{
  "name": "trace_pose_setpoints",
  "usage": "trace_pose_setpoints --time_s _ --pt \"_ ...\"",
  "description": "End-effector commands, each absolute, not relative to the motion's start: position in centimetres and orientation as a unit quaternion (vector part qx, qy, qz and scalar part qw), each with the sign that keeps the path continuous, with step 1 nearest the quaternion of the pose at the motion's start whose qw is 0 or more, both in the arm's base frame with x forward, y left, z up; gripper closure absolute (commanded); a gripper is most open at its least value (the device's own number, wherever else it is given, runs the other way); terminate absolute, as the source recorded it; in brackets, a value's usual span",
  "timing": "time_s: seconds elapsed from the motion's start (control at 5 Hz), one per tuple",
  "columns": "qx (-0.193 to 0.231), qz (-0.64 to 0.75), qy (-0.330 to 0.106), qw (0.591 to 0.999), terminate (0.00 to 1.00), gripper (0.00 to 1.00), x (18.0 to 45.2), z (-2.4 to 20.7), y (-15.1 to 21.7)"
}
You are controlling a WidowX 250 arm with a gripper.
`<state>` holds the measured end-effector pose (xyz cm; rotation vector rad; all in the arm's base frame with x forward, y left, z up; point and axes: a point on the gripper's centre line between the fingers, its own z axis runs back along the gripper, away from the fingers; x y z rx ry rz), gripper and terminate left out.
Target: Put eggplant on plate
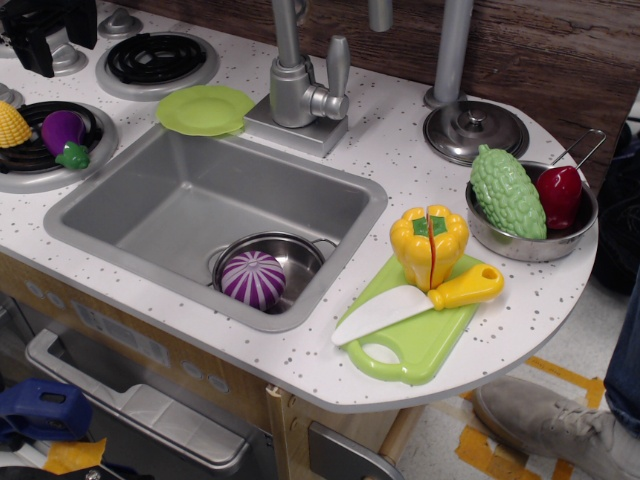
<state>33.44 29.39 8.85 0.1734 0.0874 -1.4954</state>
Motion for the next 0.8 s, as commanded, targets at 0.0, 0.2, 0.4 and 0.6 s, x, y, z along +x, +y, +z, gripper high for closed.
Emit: trace_pose_setpoints --time_s 0.0,0.2,0.4,0.6 --pt "0.079 -0.679 0.04 0.729 0.0 0.0 33.4 8.9 29.4" --pt "0.097 -0.729 0.045 0.676 0.0 0.0 32.7 8.5 29.7" --pt "0.107 -0.759 0.054 0.64 0.0 0.0 32.0 8.2 30.0" --pt "0.108 -0.789 0.059 0.602 0.0 0.0 31.5 8.0 30.6"
